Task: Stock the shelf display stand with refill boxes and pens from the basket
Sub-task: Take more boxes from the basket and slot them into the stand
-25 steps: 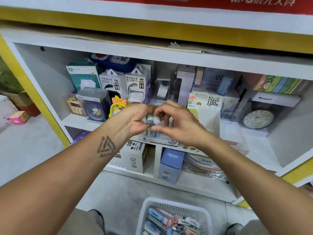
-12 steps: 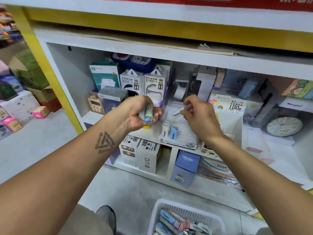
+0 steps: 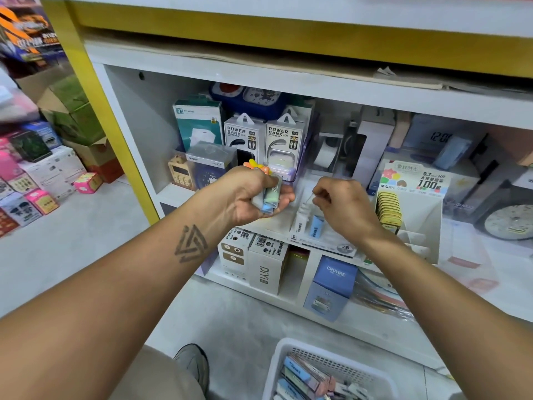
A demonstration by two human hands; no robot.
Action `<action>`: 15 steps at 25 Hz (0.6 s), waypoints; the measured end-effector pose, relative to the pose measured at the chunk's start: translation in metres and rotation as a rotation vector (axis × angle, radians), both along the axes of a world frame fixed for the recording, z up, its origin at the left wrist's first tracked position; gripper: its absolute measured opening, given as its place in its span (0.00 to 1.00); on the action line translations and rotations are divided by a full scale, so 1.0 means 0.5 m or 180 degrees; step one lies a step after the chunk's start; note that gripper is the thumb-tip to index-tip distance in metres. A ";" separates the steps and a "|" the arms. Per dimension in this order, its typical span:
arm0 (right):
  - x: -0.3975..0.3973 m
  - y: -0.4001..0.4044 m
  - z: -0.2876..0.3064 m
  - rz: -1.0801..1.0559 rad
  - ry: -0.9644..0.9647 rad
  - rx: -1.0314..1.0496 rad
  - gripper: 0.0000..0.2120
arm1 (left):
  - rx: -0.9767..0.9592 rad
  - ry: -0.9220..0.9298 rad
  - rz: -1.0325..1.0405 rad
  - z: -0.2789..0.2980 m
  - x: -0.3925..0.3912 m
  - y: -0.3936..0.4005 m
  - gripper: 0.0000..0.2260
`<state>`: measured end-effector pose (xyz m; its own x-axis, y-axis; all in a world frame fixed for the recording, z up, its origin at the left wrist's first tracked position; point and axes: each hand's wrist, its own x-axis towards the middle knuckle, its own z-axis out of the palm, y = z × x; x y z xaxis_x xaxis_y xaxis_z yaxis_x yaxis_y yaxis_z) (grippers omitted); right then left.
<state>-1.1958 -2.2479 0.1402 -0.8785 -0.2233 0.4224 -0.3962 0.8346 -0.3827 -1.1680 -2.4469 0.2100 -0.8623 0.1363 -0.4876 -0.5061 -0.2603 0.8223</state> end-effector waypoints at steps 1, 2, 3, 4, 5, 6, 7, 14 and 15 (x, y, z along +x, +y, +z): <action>-0.002 0.000 0.002 -0.0029 0.0015 0.0048 0.02 | -0.0047 -0.0010 -0.0039 -0.001 0.001 -0.001 0.09; -0.003 0.000 0.004 -0.0049 0.0009 0.0076 0.02 | -0.0105 -0.0025 -0.0083 -0.001 0.002 -0.002 0.09; -0.003 -0.001 0.005 -0.0051 -0.0020 0.0057 0.02 | -0.0166 -0.0048 -0.0129 -0.003 0.002 -0.003 0.09; -0.002 -0.004 0.006 -0.0039 -0.0061 -0.0017 0.03 | -0.0229 -0.0083 -0.0181 -0.004 0.003 -0.003 0.10; -0.001 -0.007 0.007 -0.0019 -0.0096 -0.0109 0.03 | -0.0294 -0.0133 -0.0239 -0.004 0.004 -0.004 0.11; 0.000 -0.009 0.008 0.0003 -0.0108 -0.0179 0.03 | -0.0363 -0.0187 -0.0298 -0.005 0.005 -0.003 0.12; 0.001 -0.010 0.008 0.0025 -0.0097 -0.0198 0.03 | -0.0427 -0.0225 -0.0346 -0.005 0.006 -0.003 0.13; 0.003 -0.005 0.007 0.0099 -0.0015 -0.0031 0.02 | -0.0408 -0.0099 -0.0134 -0.005 0.004 0.001 0.09; 0.003 -0.005 0.008 0.0093 -0.0013 -0.0132 0.02 | -0.0385 -0.0091 -0.0121 -0.005 0.003 0.001 0.08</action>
